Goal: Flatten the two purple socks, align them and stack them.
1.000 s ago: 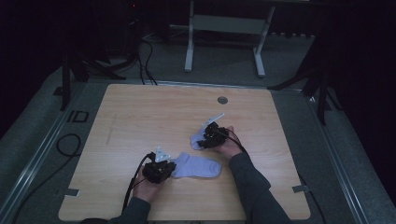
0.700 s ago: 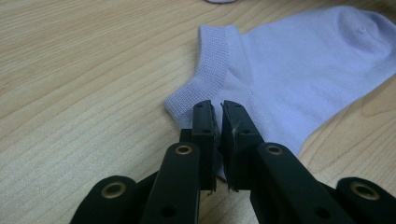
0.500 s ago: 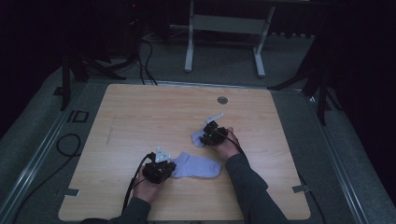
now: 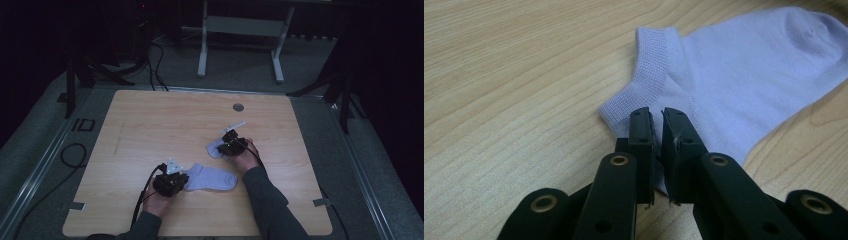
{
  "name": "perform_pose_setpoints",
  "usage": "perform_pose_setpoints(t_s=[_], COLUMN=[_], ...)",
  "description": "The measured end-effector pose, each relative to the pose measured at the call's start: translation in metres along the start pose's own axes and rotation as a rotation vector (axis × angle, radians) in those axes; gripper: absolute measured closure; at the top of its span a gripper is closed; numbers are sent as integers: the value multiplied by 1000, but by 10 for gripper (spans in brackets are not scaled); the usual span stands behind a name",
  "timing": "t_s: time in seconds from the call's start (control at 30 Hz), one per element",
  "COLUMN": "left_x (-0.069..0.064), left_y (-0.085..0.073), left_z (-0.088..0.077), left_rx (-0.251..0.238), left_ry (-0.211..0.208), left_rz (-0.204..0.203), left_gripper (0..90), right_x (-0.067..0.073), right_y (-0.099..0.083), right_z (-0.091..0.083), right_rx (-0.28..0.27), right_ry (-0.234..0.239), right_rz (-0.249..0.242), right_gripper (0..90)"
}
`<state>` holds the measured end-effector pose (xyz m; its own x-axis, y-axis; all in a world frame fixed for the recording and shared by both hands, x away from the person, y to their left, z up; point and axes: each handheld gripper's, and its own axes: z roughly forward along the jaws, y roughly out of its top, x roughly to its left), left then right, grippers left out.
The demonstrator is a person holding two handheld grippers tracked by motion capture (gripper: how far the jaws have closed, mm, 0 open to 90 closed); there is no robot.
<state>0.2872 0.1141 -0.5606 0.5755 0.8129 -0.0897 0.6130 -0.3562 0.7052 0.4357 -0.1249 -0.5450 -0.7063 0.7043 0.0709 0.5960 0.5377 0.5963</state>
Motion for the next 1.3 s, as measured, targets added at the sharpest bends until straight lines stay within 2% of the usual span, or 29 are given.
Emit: perform_pose_setpoints(t_s=[0.17,0.37,0.6,0.8,0.83,1.03,1.3], left_x=[0,0,0,0,0,0,0], left_y=[0,0,0,0,0,0,0], left_z=[0,0,0,0,0,0,0], left_rx=[-1,-2,-3,-3,-6,-4,-7], left_ry=[0,1,2,3,3,2,3], left_rz=[0,-1,0,1,-2,0,-2], left_gripper=[829,829,829,828,828,828,828], right_x=[-4,-6,0,9,14,25,33], right_y=[-7,-12,-16,-19,-20,-25,-30], right_z=[-11,-38,-72,-92,-100,-112,-115], right_rx=[-41,-125,-219,-273,-292,-318,-323], right_ry=[26,58,87,110,117,121,133], right_rz=[36,68,58,45,32,4,-12], right_gripper=[855,858,858,858,858,857,857])
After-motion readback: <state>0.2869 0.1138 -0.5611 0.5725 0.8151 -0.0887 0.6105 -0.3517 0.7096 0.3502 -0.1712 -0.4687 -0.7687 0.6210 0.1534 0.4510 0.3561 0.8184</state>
